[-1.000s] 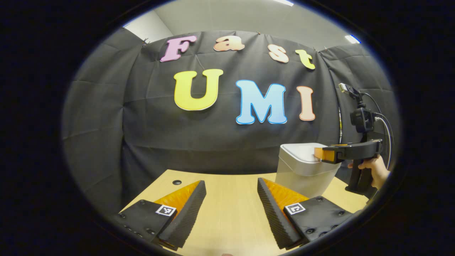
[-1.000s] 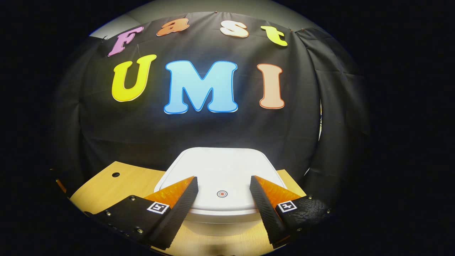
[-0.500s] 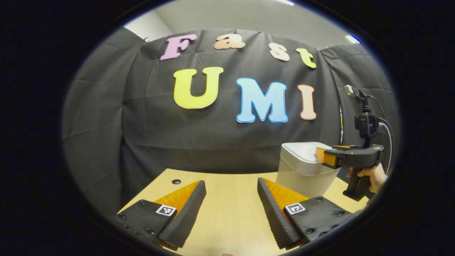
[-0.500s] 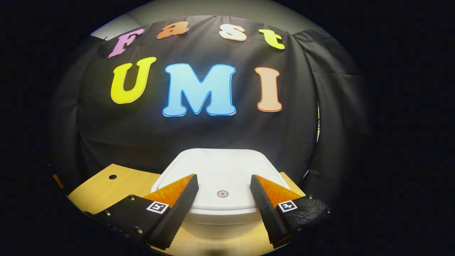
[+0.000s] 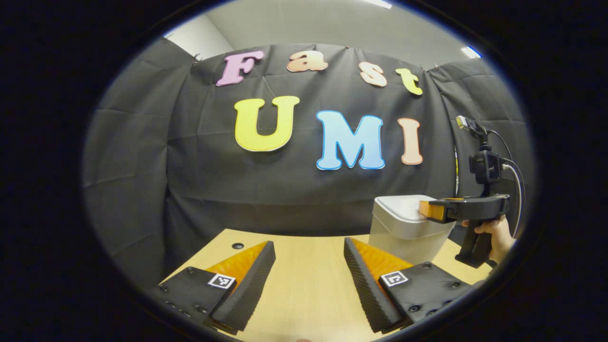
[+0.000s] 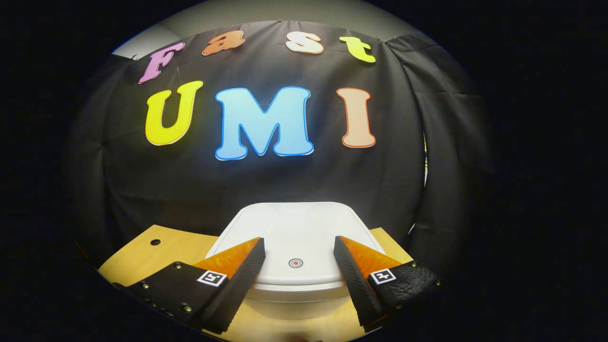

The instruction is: Press the lid of the desktop garbage bin to open it, pick up the crumpled paper on the desktop and throw it into the bin, then pick up the pop can on the desktop and drop it into the bin, and finally close the garbage bin lid.

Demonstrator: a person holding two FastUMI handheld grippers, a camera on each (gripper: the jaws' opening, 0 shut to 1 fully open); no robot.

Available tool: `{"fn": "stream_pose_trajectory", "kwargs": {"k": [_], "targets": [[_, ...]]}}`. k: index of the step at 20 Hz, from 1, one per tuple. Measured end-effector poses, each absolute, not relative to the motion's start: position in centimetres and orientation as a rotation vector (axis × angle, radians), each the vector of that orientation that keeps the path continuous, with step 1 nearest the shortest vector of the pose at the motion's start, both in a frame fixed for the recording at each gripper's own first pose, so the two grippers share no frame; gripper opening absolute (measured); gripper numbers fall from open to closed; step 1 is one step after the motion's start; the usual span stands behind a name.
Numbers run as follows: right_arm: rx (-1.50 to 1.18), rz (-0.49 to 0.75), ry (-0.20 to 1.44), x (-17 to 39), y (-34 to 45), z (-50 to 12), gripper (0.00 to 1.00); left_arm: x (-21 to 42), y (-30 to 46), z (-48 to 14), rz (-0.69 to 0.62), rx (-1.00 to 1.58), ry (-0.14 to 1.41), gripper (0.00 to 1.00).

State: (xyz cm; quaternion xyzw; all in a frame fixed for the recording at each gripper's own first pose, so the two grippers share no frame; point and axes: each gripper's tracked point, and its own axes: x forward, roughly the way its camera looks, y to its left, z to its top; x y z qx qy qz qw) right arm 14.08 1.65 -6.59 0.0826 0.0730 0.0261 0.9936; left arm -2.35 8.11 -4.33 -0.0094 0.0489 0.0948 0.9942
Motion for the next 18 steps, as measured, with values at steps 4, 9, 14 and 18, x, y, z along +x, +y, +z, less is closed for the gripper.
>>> {"fn": "stream_pose_trajectory", "kwargs": {"k": [4, 9, 14, 18], "targets": [[0.166, 0.043, 0.094, 13.0, 0.8, -5.1, 0.94, -2.9, 8.0, -4.2, 0.202, -0.026, 0.093, 1.0], [0.162, 0.052, 0.088, 11.1, 0.5, -4.5, 0.94, -3.0, 6.9, -4.6, 0.189, -0.024, 0.095, 1.0], [0.12, 0.061, 0.044, 8.4, 0.5, -4.4, 0.94, -2.5, 5.8, -5.0, 0.168, -0.026, 0.096, 1.0], [0.065, 0.084, 0.012, 6.2, 0.8, -4.2, 0.94, -1.7, 5.1, -5.2, 0.164, -0.021, 0.097, 1.0]]}}
